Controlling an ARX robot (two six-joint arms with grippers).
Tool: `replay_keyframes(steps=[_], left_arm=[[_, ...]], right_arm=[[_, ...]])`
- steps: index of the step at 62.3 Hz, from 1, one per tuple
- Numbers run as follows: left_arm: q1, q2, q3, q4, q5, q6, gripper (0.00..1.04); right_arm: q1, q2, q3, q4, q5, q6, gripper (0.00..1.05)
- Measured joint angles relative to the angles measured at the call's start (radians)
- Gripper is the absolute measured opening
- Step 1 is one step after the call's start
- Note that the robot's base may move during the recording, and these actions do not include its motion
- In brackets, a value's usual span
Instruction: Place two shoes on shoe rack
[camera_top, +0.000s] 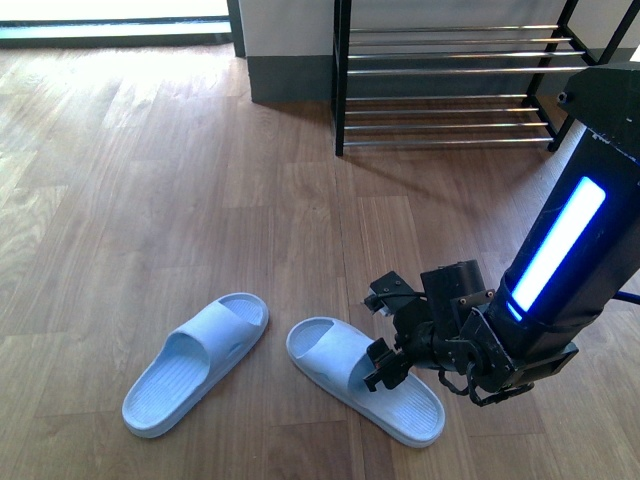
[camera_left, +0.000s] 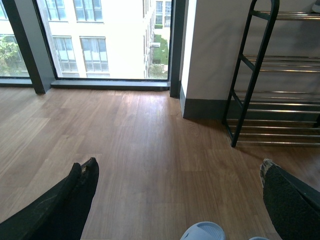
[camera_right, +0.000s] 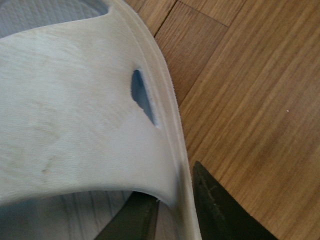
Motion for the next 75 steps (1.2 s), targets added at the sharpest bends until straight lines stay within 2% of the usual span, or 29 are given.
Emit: replay_keyframes(steps=[4, 15, 23, 32, 41, 53, 64, 75], left_arm=[[0.000, 0.000, 0.000, 0.000, 0.000, 0.000, 0.95], [0.000, 0.000, 0.000, 0.000, 0.000, 0.000, 0.95], [0.000, 0.000, 0.000, 0.000, 0.000, 0.000, 0.95], [0.000, 0.000, 0.000, 0.000, 0.000, 0.000, 0.95], [0.000, 0.000, 0.000, 0.000, 0.000, 0.000, 0.95], [0.000, 0.000, 0.000, 0.000, 0.000, 0.000, 0.95], [0.000, 0.000, 0.000, 0.000, 0.000, 0.000, 0.95], [0.000, 0.000, 0.000, 0.000, 0.000, 0.000, 0.95]], right_arm=[[-0.013, -0.019, -0.018, 0.007, -0.001, 0.006, 0.01], [-0.043, -0.111, -0.106, 0.090, 0.034, 0.060, 0.02], [-0.077, -0.241, -0.204, 0.156, 0.094, 0.127, 0.02], [-0.107, -0.469, -0.409, 0.284, 0.209, 0.202, 0.02], [-0.127, -0.792, -0.686, 0.308, 0.225, 0.251, 0.02], [-0.150, -1.245, -0.943, 0.172, 0.228, 0.309, 0.02], [-0.146, -1.679, -1.086, -0.062, 0.242, 0.338, 0.02], [-0.145, -1.778, -1.099, -0.076, 0.249, 0.342, 0.02]])
